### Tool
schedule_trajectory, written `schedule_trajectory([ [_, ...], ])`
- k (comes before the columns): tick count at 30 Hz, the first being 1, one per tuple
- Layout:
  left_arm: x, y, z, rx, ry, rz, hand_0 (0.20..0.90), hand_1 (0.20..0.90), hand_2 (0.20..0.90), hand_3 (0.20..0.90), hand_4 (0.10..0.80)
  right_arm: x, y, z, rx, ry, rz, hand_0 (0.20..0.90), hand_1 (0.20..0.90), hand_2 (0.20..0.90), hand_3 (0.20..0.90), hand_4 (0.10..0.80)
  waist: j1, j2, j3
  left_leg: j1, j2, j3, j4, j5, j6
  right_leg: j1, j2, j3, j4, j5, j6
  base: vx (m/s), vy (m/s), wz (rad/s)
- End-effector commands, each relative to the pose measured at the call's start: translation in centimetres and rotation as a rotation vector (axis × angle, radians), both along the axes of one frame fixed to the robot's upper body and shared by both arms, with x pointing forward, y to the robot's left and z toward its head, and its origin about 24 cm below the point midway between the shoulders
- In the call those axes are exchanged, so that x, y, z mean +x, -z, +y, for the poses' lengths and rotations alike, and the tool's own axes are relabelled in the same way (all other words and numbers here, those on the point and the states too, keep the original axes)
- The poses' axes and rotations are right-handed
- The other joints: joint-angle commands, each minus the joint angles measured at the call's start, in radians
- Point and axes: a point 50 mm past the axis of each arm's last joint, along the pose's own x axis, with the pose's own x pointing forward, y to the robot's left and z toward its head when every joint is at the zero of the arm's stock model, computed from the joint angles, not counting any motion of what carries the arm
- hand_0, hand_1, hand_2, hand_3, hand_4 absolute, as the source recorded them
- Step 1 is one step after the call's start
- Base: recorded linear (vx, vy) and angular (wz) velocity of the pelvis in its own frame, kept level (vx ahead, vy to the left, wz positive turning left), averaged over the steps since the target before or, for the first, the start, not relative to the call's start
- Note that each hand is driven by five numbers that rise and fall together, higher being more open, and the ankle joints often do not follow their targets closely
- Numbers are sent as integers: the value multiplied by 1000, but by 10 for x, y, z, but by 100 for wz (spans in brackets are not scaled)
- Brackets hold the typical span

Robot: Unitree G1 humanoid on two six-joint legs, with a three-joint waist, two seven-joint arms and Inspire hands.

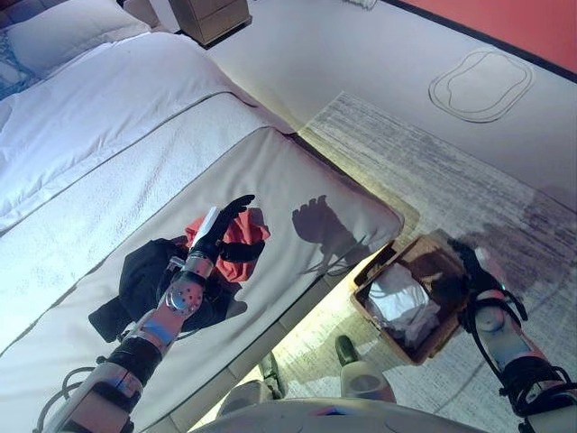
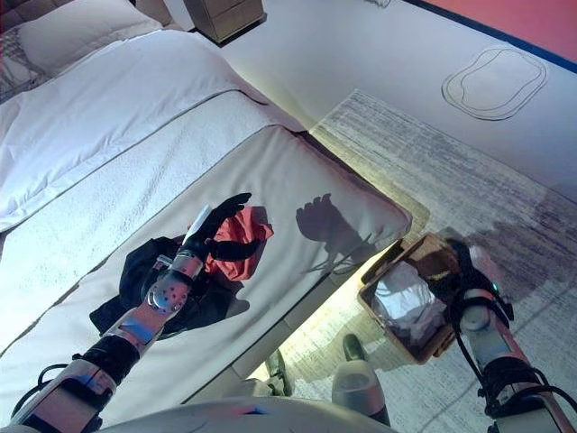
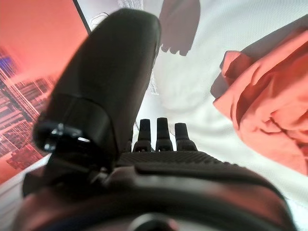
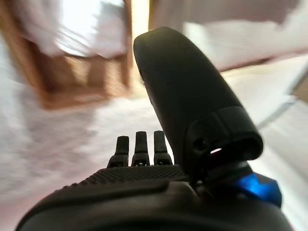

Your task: Pick up the clothes from the bed and place them into the basket

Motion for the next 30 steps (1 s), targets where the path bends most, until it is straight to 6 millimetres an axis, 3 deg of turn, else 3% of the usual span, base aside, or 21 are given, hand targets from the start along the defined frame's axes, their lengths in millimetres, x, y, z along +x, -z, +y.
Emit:
schedule_trajectory([
  [1, 21, -40, -6, -72, 1, -242, 900, 900, 900, 900, 800, 62, -96, 16, -149, -106, -355, 900, 900, 900, 900, 800, 67, -32, -22, 43, -60, -104, 22, -127, 29, -76, 43, -39, 110, -6, -35, -22, -26, 16],
  [6, 25, -44, -5, -85, -23, -276, 900, 900, 900, 900, 800, 98, -144, 61, -212, -257, -484, 900, 900, 900, 900, 800, 127, -37, -6, 9, -77, -169, 29, -119, 28, -84, 35, -80, 113, -22, -52, -33, -26, 28],
  [12, 22, -45, -1, -77, -17, -292, 900, 900, 900, 900, 800, 119, -181, 89, -284, -349, -545, 900, 900, 900, 900, 800, 199, -38, 15, -54, -97, -229, 99, -117, 22, -100, 19, -158, 157, -55, -80, 10, -3, 39],
  [18, 14, -49, 5, -59, 15, -330, 900, 900, 900, 900, 800, 132, -206, 102, -361, -392, -542, 900, 900, 900, 900, 800, 276, -31, 57, -110, -122, -297, 153, -113, 17, -115, 4, -233, 188, -78, -99, 37, 39, 47],
  [22, 13, -66, 5, -81, 56, -405, 900, 900, 900, 900, 800, 140, -229, 106, -451, -398, -532, 900, 900, 900, 900, 800, 332, -21, 116, -189, -139, -327, 202, -101, 14, -168, -7, -293, 232, -96, -113, -89, 39, 41],
  [30, 6, -90, 3, -129, 141, -502, 900, 900, 900, 900, 800, 151, -248, 110, -528, -356, -468, 900, 900, 900, 900, 800, 421, -3, 221, -311, -173, -379, 333, -111, 23, -280, -40, -385, 427, -169, -135, -13, 18, 39],
])
